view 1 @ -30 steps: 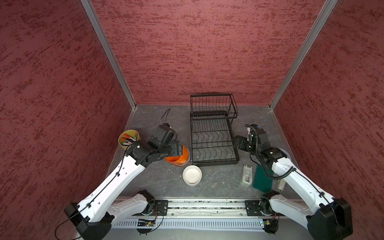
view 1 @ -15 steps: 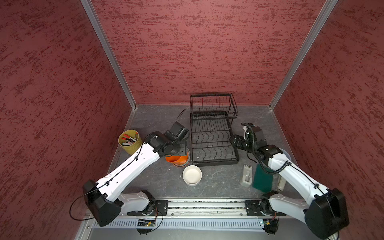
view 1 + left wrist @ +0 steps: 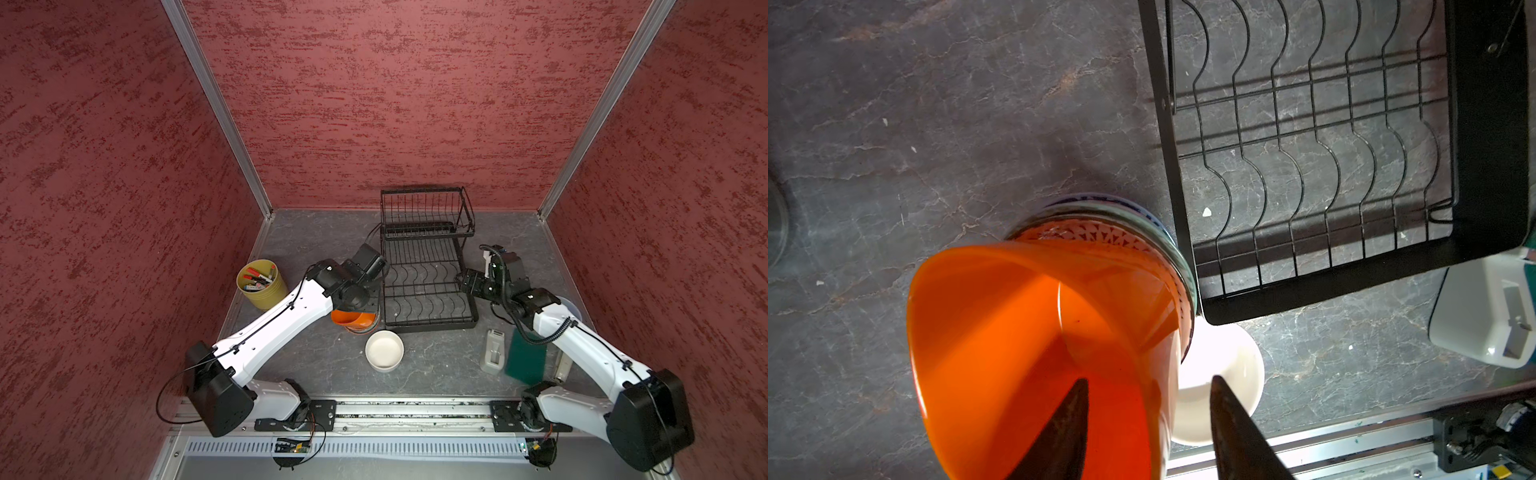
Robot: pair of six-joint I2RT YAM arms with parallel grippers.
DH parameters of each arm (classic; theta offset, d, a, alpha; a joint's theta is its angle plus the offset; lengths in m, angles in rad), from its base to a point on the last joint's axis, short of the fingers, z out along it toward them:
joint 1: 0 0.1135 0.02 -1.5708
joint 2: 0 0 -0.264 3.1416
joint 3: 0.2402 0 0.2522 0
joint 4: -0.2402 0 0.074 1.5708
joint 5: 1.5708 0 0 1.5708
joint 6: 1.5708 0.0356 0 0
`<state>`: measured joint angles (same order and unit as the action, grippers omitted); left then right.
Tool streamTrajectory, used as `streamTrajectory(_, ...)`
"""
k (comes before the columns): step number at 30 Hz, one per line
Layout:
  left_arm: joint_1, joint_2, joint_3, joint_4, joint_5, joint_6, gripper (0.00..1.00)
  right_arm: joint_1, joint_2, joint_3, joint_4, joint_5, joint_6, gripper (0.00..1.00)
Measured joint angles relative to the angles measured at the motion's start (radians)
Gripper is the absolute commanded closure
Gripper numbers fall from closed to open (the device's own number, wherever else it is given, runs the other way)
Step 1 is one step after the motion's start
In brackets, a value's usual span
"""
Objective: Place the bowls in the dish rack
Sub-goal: 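Move left gripper over the orange bowl stack while right gripper approaches the rack, then grasp the orange bowl rim with the left gripper and lift it off the stack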
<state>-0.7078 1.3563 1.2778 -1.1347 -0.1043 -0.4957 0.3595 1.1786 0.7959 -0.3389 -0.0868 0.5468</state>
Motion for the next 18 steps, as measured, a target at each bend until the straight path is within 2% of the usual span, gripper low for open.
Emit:
streamTrajectory(11,0.003,0.036,-0.003,0.042,0.053,0.013,0.82,0.003,0.008,-0.007,0.037,-0.02,0.007,0.11)
streamTrajectory(18,0.012,0.036,-0.006,0.047,0.058,0.014,0.91,0.005,0.01,-0.01,0.043,-0.026,0.008,0.11)
